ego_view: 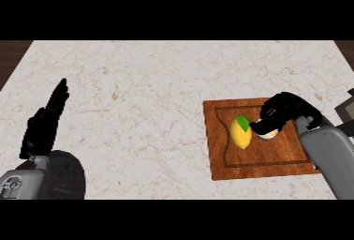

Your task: Pick the cupcake from the cutting board and place it in the tiered basket

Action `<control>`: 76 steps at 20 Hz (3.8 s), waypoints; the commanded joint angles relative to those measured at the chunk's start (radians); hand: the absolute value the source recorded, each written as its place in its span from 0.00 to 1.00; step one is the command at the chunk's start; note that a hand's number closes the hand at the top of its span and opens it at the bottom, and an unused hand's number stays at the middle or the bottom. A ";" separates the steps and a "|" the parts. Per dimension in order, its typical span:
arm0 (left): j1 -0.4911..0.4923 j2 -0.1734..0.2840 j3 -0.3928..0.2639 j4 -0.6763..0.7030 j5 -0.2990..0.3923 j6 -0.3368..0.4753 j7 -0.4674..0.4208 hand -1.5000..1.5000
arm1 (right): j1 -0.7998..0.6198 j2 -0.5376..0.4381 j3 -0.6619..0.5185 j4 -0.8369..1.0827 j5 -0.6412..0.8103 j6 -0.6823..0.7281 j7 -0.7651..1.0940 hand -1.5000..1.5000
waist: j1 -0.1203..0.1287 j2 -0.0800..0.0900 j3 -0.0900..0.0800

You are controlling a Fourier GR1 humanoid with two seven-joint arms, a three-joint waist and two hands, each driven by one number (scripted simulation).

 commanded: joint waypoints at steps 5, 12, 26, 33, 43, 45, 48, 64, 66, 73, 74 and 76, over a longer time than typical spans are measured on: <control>-0.034 -0.019 -0.047 0.006 -0.023 -0.016 -0.016 0.50 | -0.386 -0.050 -0.133 0.217 0.226 -0.273 0.335 1.00 | 0.082 0.024 -0.010; -0.059 -0.029 -0.067 -0.010 -0.036 -0.014 0.020 0.50 | -0.644 -0.079 -0.147 0.344 0.493 -0.467 0.393 1.00 | 0.091 0.013 -0.005; -0.045 -0.049 -0.051 0.036 -0.042 0.009 -0.021 0.50 | -1.085 -0.206 -0.077 0.660 0.978 -0.339 0.370 1.00 | 0.055 0.013 -0.005; -0.074 -0.017 -0.010 0.035 -0.018 -0.016 0.009 0.50 | -1.225 -0.187 -0.141 0.823 1.007 -0.330 0.334 1.00 | 0.044 0.013 -0.002; -0.004 -0.033 -0.007 0.000 -0.028 0.000 -0.021 0.50 | -1.181 -0.324 -0.155 0.978 1.069 -0.286 0.104 1.00 | 0.025 0.009 -0.001; -0.054 -0.016 0.009 0.031 -0.032 -0.002 -0.012 0.50 | -1.207 -0.326 -0.120 0.995 1.109 -0.226 0.115 1.00 | 0.016 0.009 -0.002; -0.020 -0.030 -0.005 0.002 -0.037 0.004 -0.005 0.50 | -1.194 -0.398 -0.078 1.040 1.158 -0.139 0.062 1.00 | 0.011 0.004 -0.002; -0.007 -0.077 -0.031 -0.058 -0.070 0.024 0.065 0.50 | -1.040 -0.498 -0.236 0.927 1.028 -0.103 -0.081 1.00 | -0.010 -0.006 0.000; 0.059 -0.026 0.024 -0.060 -0.035 -0.012 0.005 0.50 | -0.994 -0.548 -0.266 0.910 1.000 -0.103 -0.130 1.00 | -0.005 -0.005 0.000; 0.016 -0.028 0.030 -0.049 -0.032 -0.020 0.031 0.50 | -0.908 -0.518 -0.427 0.880 0.868 -0.173 0.035 0.00 | -0.012 -0.008 0.000; 0.050 -0.030 0.038 -0.013 -0.025 -0.031 -0.044 0.50 | -0.862 -0.483 -0.423 0.858 0.864 -0.178 0.049 0.00 | -0.012 -0.006 0.000; 0.045 -0.041 0.035 -0.012 -0.037 -0.016 -0.028 0.50 | -0.810 -0.493 -0.440 0.770 0.842 -0.219 0.016 0.00 | -0.018 -0.007 0.000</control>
